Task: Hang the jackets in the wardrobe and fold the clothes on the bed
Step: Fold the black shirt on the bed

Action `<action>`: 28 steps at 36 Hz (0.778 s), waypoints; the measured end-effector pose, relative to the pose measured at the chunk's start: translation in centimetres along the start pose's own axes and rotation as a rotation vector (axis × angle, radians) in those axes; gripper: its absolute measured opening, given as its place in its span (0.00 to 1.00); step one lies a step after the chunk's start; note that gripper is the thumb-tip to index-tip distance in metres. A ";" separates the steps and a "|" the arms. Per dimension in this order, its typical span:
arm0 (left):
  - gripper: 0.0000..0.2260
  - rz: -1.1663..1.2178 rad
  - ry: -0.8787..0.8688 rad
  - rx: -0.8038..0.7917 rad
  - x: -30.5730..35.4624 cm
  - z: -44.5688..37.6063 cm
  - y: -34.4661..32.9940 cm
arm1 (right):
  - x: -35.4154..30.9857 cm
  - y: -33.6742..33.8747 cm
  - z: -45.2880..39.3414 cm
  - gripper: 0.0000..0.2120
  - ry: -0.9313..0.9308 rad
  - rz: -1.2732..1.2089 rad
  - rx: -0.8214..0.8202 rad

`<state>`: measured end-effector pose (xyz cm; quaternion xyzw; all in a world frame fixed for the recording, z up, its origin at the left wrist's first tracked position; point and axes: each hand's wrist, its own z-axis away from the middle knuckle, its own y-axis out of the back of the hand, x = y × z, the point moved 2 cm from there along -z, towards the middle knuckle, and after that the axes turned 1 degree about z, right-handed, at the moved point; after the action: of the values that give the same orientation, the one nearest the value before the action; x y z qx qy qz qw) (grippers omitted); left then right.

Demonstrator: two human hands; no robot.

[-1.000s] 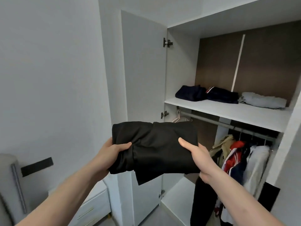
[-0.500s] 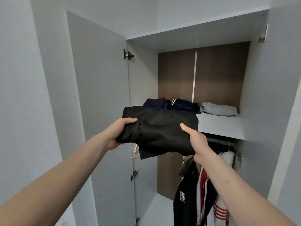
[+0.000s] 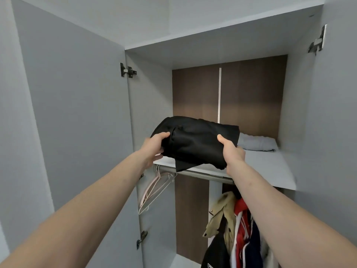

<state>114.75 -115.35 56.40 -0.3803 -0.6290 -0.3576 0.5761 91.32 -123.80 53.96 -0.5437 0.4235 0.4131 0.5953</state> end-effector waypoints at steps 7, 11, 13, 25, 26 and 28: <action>0.37 -0.731 -0.682 0.200 -1.3 -4.9 -4.2 | 0.5 1.4 -5.8 0.42 0.025 0.107 0.127; 0.34 -0.996 -0.814 -0.056 -3.7 -7.8 -6.9 | 1.8 2.5 -8.8 0.40 -0.016 0.147 0.198; 0.36 -1.076 -0.810 -0.205 -5.3 -9.6 -8.2 | 2.5 2.9 -10.3 0.39 -0.043 0.164 0.211; 0.35 -1.226 -0.577 -0.382 -11.0 -18.8 -12.4 | 3.9 0.2 -17.0 0.45 0.071 0.404 0.290; 0.35 -1.226 -0.574 -0.367 -11.2 -19.3 -12.6 | 4.0 -0.2 -16.9 0.44 0.159 0.501 0.315; 0.33 -1.227 -0.577 -0.339 -11.7 -20.3 -13.1 | 4.5 -0.6 -16.6 0.39 0.411 0.783 0.385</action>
<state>112.86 -140.14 46.25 -0.1208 -0.7935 -0.5963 0.0126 92.33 -140.29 49.04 -0.2937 0.7738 0.4043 0.3891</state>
